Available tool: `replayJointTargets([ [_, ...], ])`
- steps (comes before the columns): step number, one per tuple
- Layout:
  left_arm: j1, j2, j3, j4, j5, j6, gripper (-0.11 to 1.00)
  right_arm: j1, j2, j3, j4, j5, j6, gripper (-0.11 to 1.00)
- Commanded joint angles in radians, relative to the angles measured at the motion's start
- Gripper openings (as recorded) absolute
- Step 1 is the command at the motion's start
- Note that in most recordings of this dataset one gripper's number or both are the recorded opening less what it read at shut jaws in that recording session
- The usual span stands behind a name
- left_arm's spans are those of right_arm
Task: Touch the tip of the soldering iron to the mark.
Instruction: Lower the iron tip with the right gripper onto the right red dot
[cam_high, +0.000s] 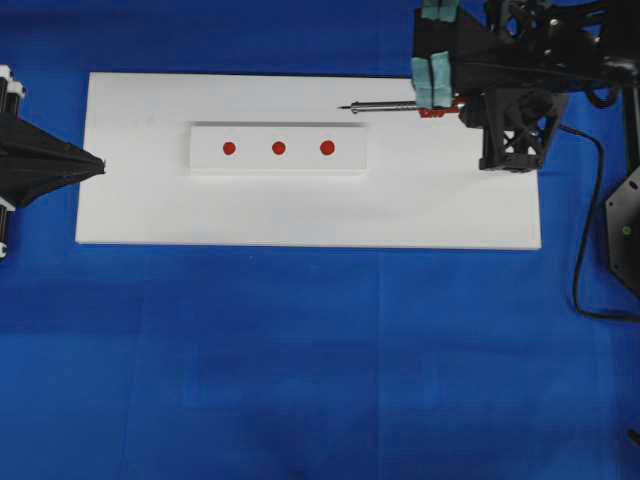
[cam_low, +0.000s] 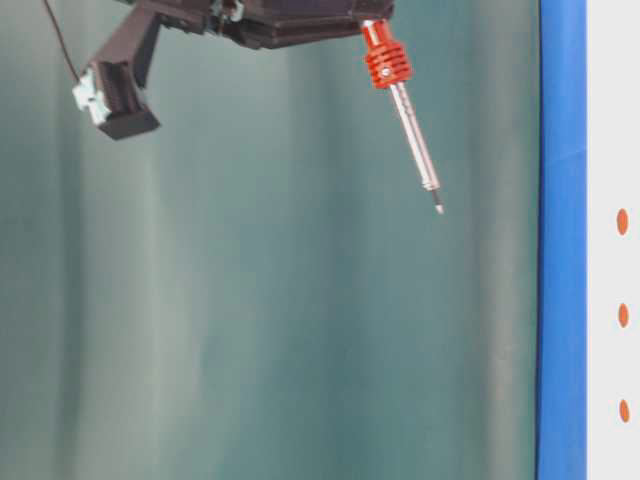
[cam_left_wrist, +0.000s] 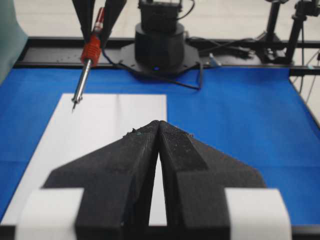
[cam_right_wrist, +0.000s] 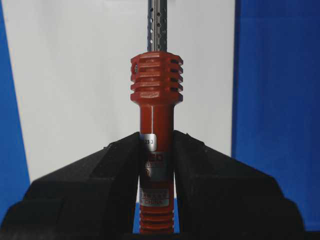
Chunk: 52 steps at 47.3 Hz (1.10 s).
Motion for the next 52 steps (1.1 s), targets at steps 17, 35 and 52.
replayJointTargets([
  [17, -0.003, 0.005, -0.009, 0.002, -0.006, 0.0, 0.02, -0.003, 0.098, 0.064, 0.0, -0.123, 0.005, 0.07],
  [35, -0.003, 0.003, -0.011, 0.002, -0.009, 0.002, 0.02, -0.018, 0.178, 0.135, 0.002, -0.258, 0.003, 0.07],
  [52, -0.003, 0.005, -0.011, 0.002, -0.009, 0.006, 0.02, -0.018, 0.183, 0.16, 0.018, -0.282, 0.002, 0.07],
])
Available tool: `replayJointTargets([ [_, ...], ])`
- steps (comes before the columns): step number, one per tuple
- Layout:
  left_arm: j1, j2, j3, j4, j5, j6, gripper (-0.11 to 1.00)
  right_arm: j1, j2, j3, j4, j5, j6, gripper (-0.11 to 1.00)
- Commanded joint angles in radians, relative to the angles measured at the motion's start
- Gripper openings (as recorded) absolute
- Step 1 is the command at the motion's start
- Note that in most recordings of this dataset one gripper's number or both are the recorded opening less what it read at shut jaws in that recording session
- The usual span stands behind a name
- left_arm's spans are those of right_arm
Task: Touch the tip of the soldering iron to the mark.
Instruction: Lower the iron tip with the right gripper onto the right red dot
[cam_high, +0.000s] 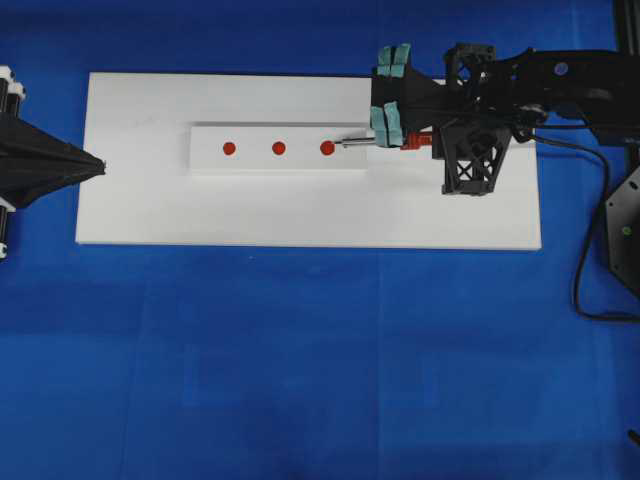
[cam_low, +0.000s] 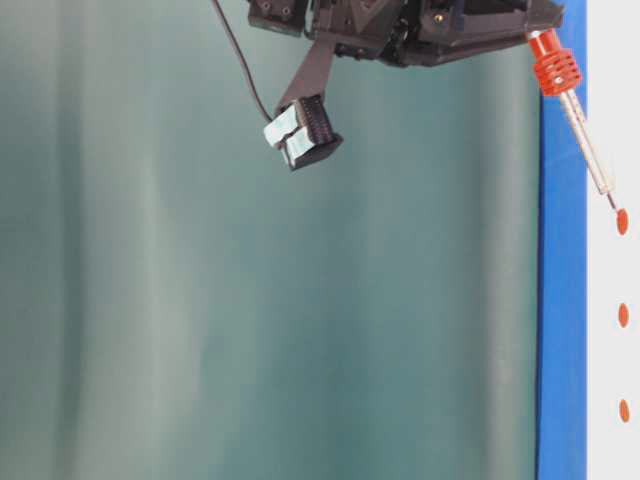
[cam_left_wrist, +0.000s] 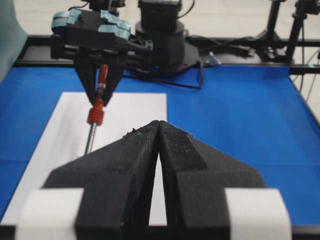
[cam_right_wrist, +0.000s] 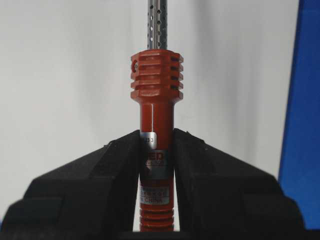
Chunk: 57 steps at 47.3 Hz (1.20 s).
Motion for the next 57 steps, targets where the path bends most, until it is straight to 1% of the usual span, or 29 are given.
replayJointTargets([
  [1, -0.003, 0.003, -0.011, 0.002, -0.009, 0.003, 0.02, 0.002, -0.008, -0.006, 0.008, -0.005, -0.002, 0.07],
  [57, -0.002, 0.003, -0.011, 0.002, -0.012, 0.003, 0.02, 0.002, 0.005, -0.02, 0.012, 0.006, -0.003, 0.07],
])
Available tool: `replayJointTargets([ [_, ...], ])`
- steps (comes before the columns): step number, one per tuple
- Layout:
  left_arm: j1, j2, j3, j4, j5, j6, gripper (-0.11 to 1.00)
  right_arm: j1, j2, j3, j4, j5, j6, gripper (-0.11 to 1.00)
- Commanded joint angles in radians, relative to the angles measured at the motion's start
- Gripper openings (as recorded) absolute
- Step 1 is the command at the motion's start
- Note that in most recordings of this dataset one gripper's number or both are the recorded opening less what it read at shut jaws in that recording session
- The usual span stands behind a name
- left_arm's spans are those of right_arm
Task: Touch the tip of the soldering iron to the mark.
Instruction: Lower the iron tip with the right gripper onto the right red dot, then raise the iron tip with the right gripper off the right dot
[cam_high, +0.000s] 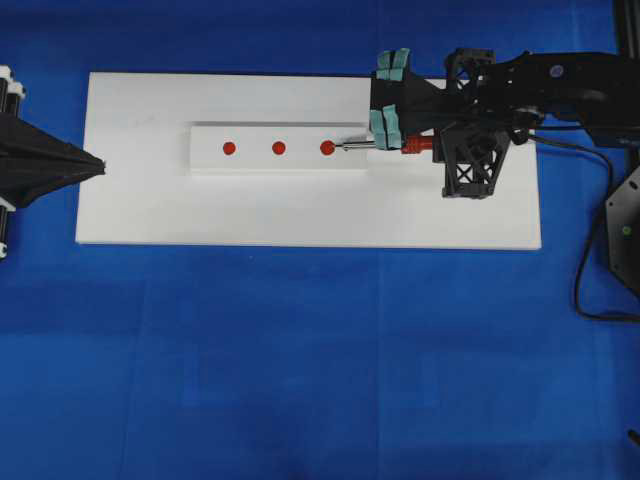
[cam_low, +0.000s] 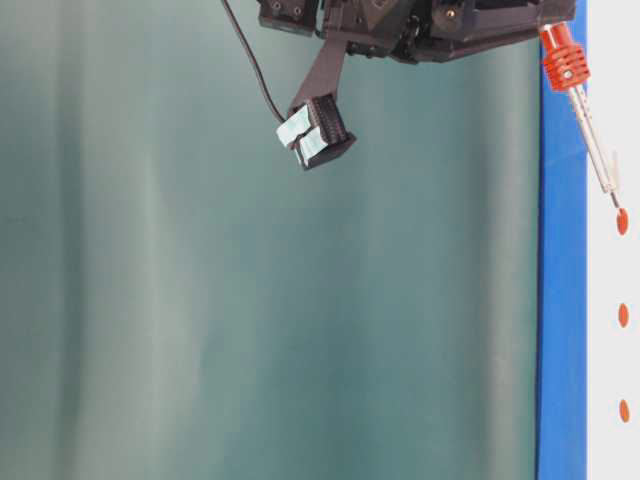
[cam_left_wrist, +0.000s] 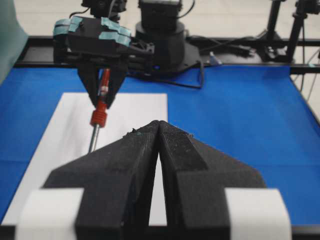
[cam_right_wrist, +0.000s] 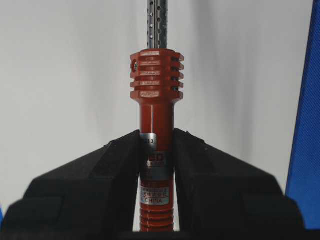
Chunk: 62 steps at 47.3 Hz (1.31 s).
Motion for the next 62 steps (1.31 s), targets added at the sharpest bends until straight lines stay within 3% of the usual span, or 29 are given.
replayJointTargets([
  [1, -0.003, 0.003, -0.011, 0.002, -0.012, 0.0, 0.02, 0.003, -0.008, -0.023, 0.002, 0.002, -0.002, 0.07],
  [17, -0.003, 0.002, -0.011, 0.002, -0.012, 0.0, 0.02, 0.003, -0.041, -0.06, 0.0, 0.04, 0.002, 0.07],
  [43, -0.003, 0.002, -0.011, 0.002, -0.012, 0.003, 0.02, 0.002, -0.172, -0.267, -0.006, 0.318, 0.0, 0.07],
  [62, -0.003, 0.002, -0.011, 0.002, -0.012, -0.003, 0.02, 0.006, -0.183, -0.27, -0.005, 0.333, 0.003, 0.07],
])
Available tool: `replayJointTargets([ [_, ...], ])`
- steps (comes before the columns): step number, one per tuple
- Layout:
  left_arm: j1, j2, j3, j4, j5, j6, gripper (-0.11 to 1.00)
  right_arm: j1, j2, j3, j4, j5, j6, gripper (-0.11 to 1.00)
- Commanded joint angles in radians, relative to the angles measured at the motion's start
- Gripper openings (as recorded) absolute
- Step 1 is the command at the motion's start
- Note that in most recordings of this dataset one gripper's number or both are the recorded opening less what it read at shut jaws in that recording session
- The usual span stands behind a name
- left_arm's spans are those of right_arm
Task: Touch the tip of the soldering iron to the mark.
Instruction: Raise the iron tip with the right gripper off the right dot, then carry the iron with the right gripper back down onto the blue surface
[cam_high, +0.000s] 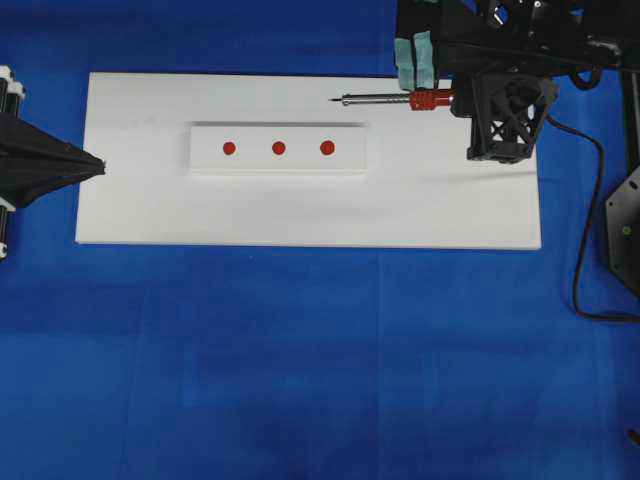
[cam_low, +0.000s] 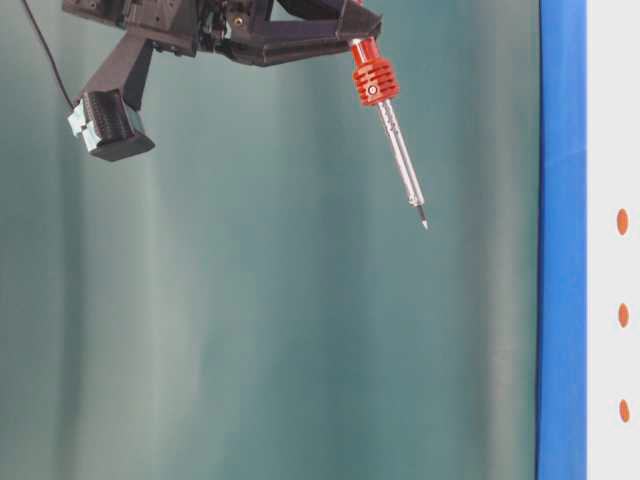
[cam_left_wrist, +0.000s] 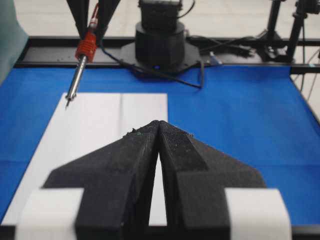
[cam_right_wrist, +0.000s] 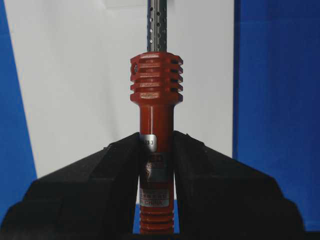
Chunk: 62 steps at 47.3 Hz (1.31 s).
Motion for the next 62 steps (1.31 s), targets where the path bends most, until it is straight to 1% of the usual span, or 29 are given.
replayJointTargets([
  [1, -0.002, 0.003, -0.011, 0.002, -0.012, -0.002, 0.02, 0.003, -0.02, -0.025, 0.002, -0.005, 0.003, 0.07],
  [5, -0.003, 0.005, -0.011, 0.002, -0.012, 0.0, 0.02, 0.017, -0.02, -0.023, 0.005, -0.003, 0.011, 0.07],
  [8, -0.002, 0.005, -0.011, 0.002, -0.014, 0.0, 0.02, 0.034, -0.02, -0.021, 0.005, -0.002, 0.029, 0.07],
  [12, -0.002, 0.005, -0.011, 0.002, -0.017, 0.0, 0.02, 0.063, -0.02, -0.018, 0.005, -0.002, 0.067, 0.07],
  [15, -0.003, 0.003, -0.011, 0.002, -0.02, 0.0, 0.02, 0.097, -0.025, -0.014, 0.003, -0.002, 0.112, 0.07],
  [20, -0.003, 0.003, -0.011, 0.002, -0.021, 0.002, 0.02, 0.147, -0.029, -0.005, 0.003, -0.002, 0.167, 0.07],
  [25, -0.002, 0.003, -0.011, 0.002, -0.023, 0.002, 0.02, 0.218, -0.031, 0.0, 0.002, -0.005, 0.224, 0.07],
  [38, -0.003, 0.005, -0.011, 0.002, -0.028, -0.002, 0.02, 0.425, -0.023, 0.002, -0.005, -0.006, 0.41, 0.07],
  [40, -0.003, 0.005, -0.011, 0.002, -0.031, -0.002, 0.02, 0.459, -0.021, 0.0, -0.012, -0.006, 0.439, 0.07],
  [46, -0.002, 0.003, -0.011, 0.002, -0.034, -0.002, 0.02, 0.514, -0.017, 0.0, -0.04, -0.006, 0.509, 0.07],
  [50, -0.002, 0.005, -0.011, 0.002, -0.034, -0.003, 0.02, 0.531, -0.015, -0.002, -0.048, -0.006, 0.535, 0.07],
  [54, -0.003, 0.003, -0.011, 0.002, -0.034, -0.005, 0.02, 0.535, -0.011, -0.003, -0.054, -0.014, 0.543, 0.07],
  [62, -0.003, 0.005, -0.011, 0.002, -0.034, -0.008, 0.02, 0.537, 0.029, -0.023, -0.054, -0.092, 0.543, 0.07],
])
